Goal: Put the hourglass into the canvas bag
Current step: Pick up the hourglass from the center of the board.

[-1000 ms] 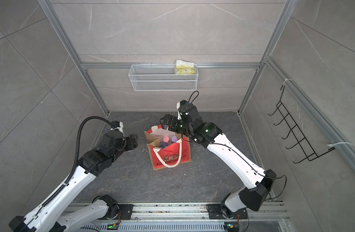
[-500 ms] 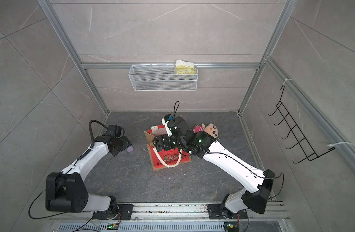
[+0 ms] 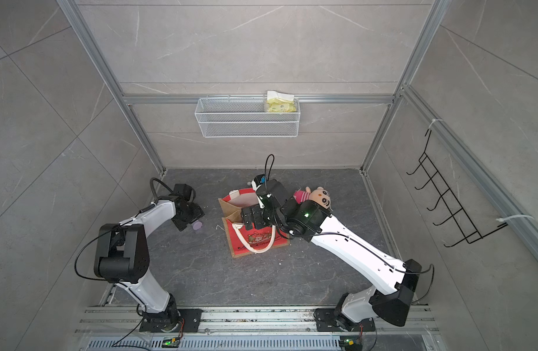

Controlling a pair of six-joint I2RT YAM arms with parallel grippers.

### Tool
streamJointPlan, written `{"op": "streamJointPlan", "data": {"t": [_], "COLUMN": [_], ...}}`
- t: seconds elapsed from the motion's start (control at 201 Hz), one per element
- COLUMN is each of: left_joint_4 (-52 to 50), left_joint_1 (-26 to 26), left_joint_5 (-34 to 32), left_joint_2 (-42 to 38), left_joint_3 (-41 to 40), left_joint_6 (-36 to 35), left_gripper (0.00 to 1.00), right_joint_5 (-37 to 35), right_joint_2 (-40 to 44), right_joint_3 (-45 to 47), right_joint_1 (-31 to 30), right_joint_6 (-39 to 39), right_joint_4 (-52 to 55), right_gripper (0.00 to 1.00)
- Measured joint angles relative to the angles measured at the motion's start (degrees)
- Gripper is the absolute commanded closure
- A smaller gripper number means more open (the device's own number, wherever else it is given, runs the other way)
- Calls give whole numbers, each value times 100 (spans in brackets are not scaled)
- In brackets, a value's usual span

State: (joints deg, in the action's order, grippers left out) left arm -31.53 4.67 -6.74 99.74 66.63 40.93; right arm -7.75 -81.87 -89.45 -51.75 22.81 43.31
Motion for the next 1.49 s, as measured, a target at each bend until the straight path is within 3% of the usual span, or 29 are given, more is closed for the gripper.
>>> {"op": "streamJointPlan", "data": {"t": [0.304,0.747,0.936,1.249,1.493], "left_joint_4": [0,118,118,-9,-407], "left_joint_1": [17,210,210,367,708], "left_joint_5": [118,-31,-66,-282,-715], "left_joint_2": [459,573,573,472,-321], "left_joint_3": [28,-94,-92,-114,-129], "left_joint_6": [94,264,262,164,-63], "left_gripper": [34,66,74,76,81], "right_joint_5": [-175,-356,-407,-457,-717], "right_joint_2": [50,57,74,87,236], "right_joint_3": [9,74,120,173,181], "right_joint_1": [0,2,2,79,444], "right_joint_6": [2,2,4,31,278], "right_joint_4": [22,26,24,24,310], "right_gripper": [1,1,1,1,1]}}
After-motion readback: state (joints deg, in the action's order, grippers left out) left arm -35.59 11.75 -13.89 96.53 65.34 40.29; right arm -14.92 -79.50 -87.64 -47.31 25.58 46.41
